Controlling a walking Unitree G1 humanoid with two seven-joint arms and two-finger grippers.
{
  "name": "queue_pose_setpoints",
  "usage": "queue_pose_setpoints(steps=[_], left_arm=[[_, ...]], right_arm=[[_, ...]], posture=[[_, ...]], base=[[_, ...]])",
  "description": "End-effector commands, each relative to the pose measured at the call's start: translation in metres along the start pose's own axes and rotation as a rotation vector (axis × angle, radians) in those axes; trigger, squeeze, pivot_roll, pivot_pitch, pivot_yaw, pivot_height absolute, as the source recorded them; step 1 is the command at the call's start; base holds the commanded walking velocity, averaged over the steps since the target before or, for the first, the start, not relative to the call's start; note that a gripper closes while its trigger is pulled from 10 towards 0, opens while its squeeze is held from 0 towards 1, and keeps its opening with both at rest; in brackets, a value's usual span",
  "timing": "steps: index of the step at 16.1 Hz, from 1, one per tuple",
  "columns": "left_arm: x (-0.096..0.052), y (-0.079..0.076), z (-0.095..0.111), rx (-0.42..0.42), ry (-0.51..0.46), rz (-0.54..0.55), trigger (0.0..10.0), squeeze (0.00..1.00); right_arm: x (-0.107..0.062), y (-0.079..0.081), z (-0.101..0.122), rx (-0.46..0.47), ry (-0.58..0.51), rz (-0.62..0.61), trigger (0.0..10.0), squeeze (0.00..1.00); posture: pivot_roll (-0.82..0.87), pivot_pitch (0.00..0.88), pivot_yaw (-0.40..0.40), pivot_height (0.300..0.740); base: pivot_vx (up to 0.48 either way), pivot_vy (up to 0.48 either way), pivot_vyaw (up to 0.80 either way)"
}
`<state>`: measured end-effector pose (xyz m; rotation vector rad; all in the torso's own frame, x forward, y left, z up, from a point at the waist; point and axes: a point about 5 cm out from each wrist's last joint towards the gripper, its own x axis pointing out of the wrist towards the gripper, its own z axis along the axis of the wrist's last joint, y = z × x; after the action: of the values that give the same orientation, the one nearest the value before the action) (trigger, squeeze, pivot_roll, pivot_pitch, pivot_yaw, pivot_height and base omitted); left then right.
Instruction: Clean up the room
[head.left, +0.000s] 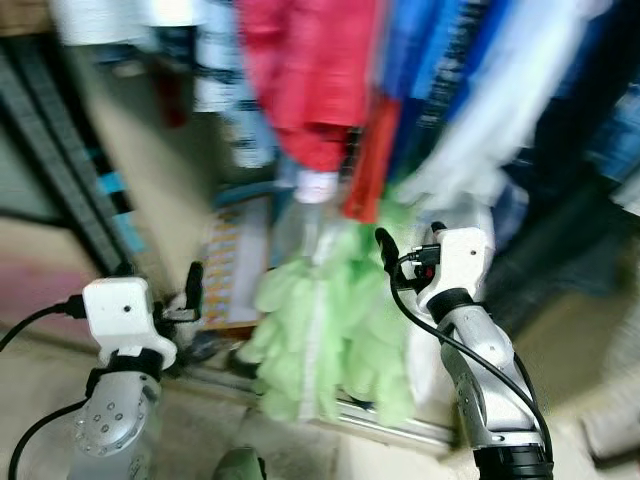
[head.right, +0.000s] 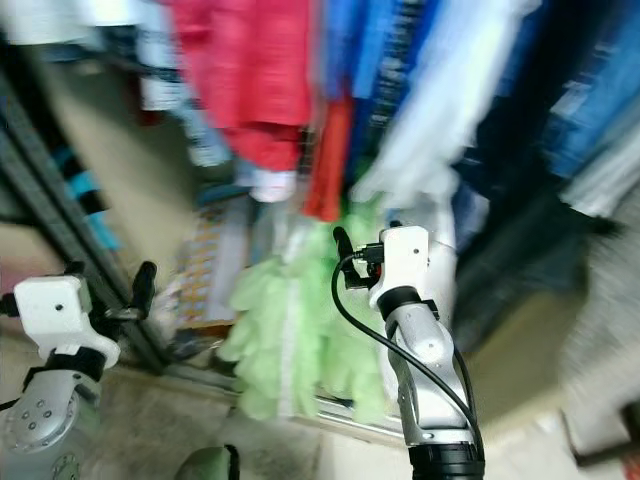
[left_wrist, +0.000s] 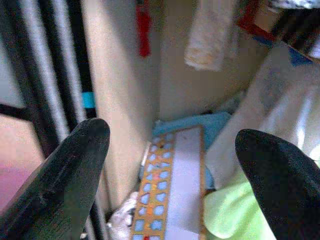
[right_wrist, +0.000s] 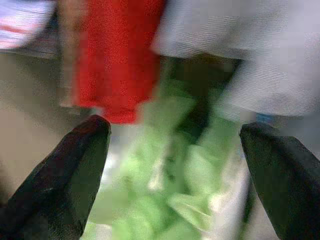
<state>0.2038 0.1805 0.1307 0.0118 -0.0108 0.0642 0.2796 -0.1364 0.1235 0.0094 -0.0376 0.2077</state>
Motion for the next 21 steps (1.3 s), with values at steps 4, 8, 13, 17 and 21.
queue_pose_setpoints(steps=[4,8,13,17,21], left_arm=[[-0.008,0.01,-0.029,0.015,0.105,0.056,10.0,0.0],[-0.015,0.023,-0.04,0.011,0.104,0.12,10.0,0.0],[0.001,0.009,-0.032,-0.001,0.06,-0.004,10.0,0.0],[0.011,-0.021,-0.043,-0.001,0.119,-0.173,10.0,0.0],[0.011,-0.015,-0.052,-0.047,0.107,-0.097,10.0,0.0]], right_arm=[[-0.012,-0.01,-0.025,-0.001,0.06,-0.012,10.0,0.0],[-0.018,-0.018,-0.03,-0.012,0.063,-0.049,10.0,0.0],[-0.019,-0.013,-0.032,-0.05,0.046,-0.032,10.0,0.0],[-0.024,-0.004,-0.043,-0.067,0.076,0.004,10.0,0.0],[-0.018,-0.002,-0.045,-0.07,0.074,0.003,10.0,0.0]], posture=[[0.11,0.0,-0.011,0.74],[0.1,0.0,0.003,0.74],[0.05,0.0,0.033,0.74],[0.03,0.0,0.035,0.74],[0.04,0.0,0.031,0.74]], base=[[0.0,0.0,0.8],[0.0,0.0,0.38],[0.0,0.0,0.0],[0.0,0.0,0.8],[0.0,0.0,0.8]])
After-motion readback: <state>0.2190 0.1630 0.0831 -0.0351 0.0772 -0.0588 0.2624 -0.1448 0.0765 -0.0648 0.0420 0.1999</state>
